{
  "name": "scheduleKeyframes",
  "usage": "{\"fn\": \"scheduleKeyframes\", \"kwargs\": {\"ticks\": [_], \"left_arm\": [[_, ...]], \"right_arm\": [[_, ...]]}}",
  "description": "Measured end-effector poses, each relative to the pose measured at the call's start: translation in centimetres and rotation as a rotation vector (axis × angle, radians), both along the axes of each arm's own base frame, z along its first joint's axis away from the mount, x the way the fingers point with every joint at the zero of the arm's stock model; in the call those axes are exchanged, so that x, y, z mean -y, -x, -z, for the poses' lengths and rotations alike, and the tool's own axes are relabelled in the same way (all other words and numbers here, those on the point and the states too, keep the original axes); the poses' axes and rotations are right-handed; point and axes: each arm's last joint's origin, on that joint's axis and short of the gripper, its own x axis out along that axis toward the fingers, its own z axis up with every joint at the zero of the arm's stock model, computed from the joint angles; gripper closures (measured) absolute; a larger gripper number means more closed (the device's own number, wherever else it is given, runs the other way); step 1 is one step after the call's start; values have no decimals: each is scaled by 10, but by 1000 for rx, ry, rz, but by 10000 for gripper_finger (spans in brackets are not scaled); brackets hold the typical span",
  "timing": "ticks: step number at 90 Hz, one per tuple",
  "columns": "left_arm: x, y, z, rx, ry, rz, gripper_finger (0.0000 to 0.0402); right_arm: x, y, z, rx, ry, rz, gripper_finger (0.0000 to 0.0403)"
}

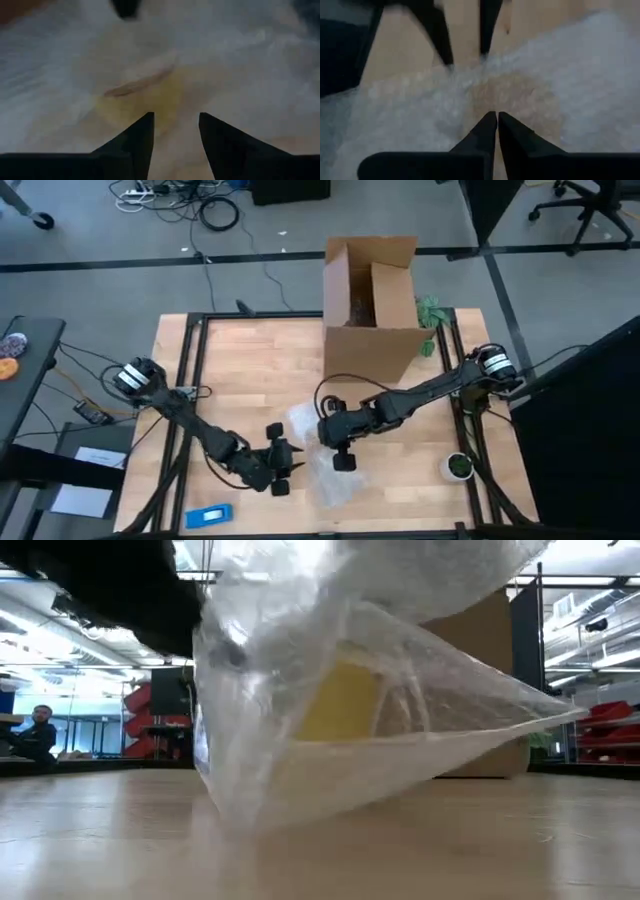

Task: Wrap mug
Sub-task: Wrap the yellow mug with transparent bubble wrap

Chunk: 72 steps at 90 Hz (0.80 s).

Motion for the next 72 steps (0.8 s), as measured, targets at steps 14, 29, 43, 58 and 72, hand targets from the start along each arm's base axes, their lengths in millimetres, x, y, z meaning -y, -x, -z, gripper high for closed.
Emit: {"fn": "scheduleKeyframes", "kwargs": {"ticks": [14,29,43,58,72], "left_arm": [[-10,-18,11,40,-34,-14,259],[-15,-26,14,54,-38,0,259],[-16,-26,14,49,-42,-2,259],[-17,-26,14,52,-40,-5,259],[-17,-27,13,61,-38,-8,259]], "right_arm": [[7,-1,7,-46,-4,24,403],[6,-9,40,-171,-30,12,403],[7,-13,56,-225,-27,20,403],[15,-12,55,-249,-38,30,403],[17,-13,42,-295,-19,31,403]]}}
